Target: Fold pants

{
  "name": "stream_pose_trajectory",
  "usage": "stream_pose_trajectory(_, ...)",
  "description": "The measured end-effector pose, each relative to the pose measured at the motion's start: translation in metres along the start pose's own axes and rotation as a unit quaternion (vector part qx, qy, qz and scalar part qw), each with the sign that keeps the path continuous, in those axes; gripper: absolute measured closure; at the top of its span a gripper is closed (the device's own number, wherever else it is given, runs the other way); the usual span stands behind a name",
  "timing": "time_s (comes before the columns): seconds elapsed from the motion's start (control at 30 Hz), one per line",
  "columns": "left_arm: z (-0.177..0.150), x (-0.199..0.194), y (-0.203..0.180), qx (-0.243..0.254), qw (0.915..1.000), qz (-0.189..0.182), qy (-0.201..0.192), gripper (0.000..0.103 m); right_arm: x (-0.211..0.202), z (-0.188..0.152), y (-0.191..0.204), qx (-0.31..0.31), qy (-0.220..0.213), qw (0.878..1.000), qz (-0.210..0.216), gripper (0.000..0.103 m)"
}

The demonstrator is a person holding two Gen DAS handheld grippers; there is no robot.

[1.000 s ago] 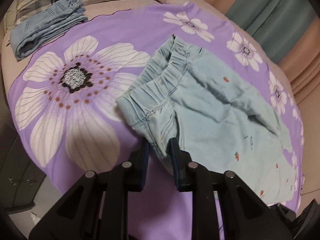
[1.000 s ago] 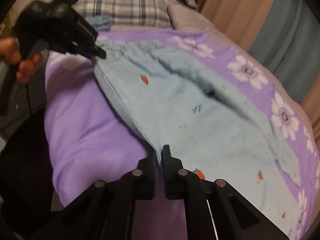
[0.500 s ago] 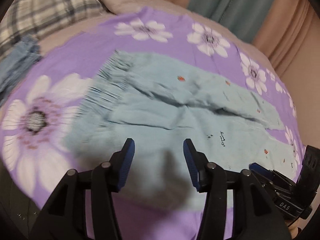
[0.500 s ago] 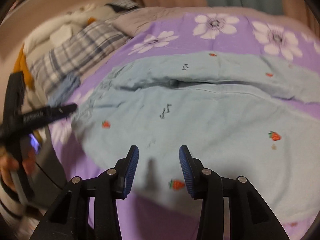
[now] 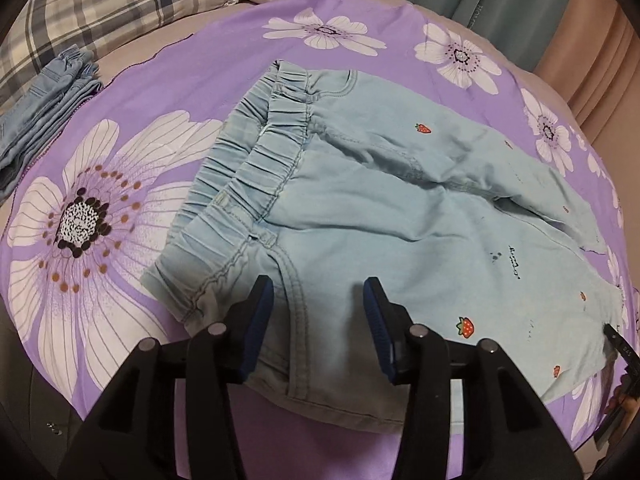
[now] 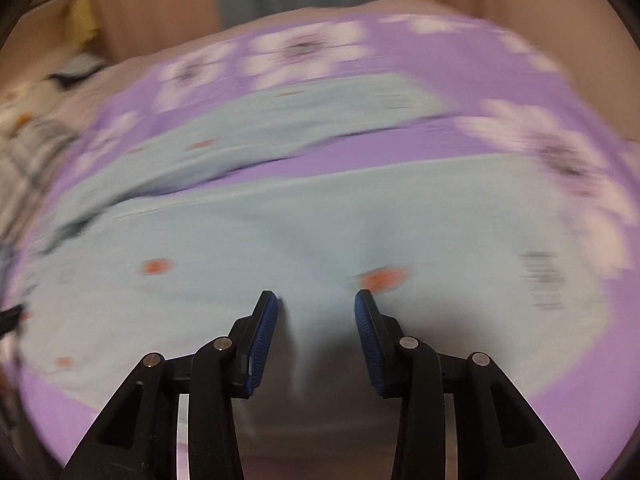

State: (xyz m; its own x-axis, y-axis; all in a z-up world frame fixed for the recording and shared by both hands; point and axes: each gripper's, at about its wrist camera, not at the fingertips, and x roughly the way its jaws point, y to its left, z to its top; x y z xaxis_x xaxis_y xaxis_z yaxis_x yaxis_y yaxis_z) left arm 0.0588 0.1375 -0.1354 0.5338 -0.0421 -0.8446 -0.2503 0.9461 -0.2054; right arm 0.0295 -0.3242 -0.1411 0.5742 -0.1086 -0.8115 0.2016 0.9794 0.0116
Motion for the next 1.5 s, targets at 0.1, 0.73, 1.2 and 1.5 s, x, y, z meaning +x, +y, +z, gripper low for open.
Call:
stream_pose_trajectory(0.1,0.003,-0.001,0.001,-0.012,0.9999,-0.001,0.005,0.056,-0.003,0.006,-0.034,0.026,0.003,0.997,-0.070,0.064)
stream_pose_trajectory(0.73,0.021,-0.029,0.015,-0.021,0.9991,-0.013,-0.035,0.031,-0.019,0.001,0.157,-0.197,0.011,0.958,0.206,0.049)
stream_pose_trajectory(1.2,0.109,0.022,0.041,-0.037,0.9986,-0.032,-0.021,0.027,0.022,0.065,0.217,-0.279,-0.020,0.940,0.197,0.049)
stream_pose_trajectory(1.5,0.154,0.064,0.051,-0.032,0.9979,-0.057,0.002,0.027,0.078,0.134,0.277,-0.344,-0.013,0.923,0.170,0.046)
